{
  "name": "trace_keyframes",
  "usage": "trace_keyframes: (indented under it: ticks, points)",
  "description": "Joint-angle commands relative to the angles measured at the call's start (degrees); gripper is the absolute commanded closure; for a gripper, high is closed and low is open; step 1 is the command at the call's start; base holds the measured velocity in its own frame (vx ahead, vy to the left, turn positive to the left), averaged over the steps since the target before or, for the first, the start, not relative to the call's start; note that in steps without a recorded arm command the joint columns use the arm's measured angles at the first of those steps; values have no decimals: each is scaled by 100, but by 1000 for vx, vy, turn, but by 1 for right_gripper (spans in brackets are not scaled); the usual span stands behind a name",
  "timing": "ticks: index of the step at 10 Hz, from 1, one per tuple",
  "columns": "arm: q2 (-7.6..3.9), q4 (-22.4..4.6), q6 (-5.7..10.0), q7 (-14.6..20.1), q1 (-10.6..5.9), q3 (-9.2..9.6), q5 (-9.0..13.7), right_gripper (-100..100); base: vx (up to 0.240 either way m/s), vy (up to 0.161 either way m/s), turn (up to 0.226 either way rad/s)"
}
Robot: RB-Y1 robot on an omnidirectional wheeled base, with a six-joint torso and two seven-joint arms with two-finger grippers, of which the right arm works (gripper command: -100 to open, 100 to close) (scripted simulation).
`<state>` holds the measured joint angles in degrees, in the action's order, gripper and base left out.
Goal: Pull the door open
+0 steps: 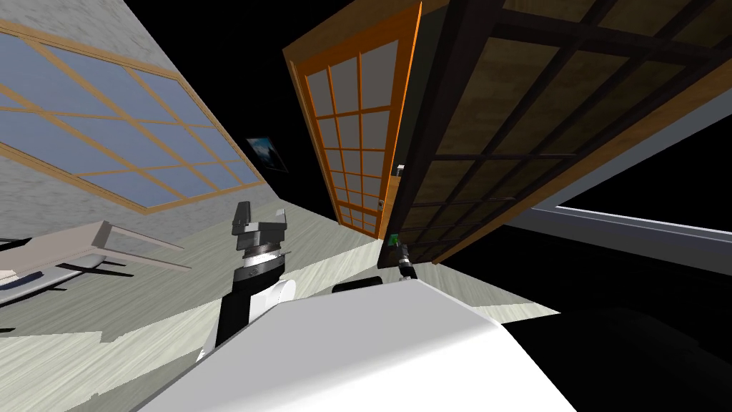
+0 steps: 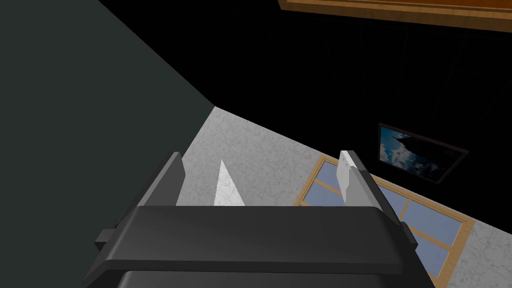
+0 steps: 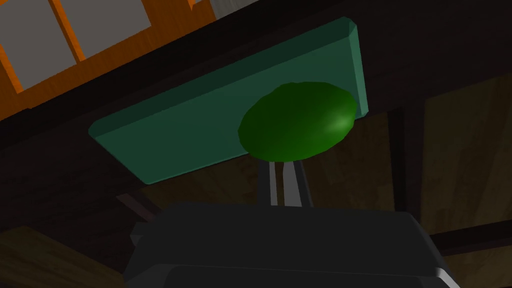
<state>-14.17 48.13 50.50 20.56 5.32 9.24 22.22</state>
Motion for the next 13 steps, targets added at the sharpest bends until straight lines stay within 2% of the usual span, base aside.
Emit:
trace_keyframes:
  ticks: [1,2,3,6,8,9,10,11,12,13]
  points:
    - [123,81,113,276,-138,245,75,100,-37,-30,38]
    - [123,81,113,276,-138,245,75,100,-34,-32,14]
    - [22,-85,24,430,-87,122,222,-100,-19,-40,9]
    - [-15,-27,28,889,-46,198,399,-100,-46,-13,56]
    - [-15,-27,28,890,-46,198,399,-100,-32,4,-5]
    - [-31,-3,29,1088,-28,229,473,-100,-36,11,23]
    - [-31,-3,29,1088,-28,229,473,-100,-21,4,40]
    - [-48,24,31,1305,-9,265,557,-100,-28,-9,33]
    - [-48,24,31,1305,-9,265,557,-100,-23,-5,51]
    - [-66,51,33,1527,12,302,643,-100,-33,1,102]
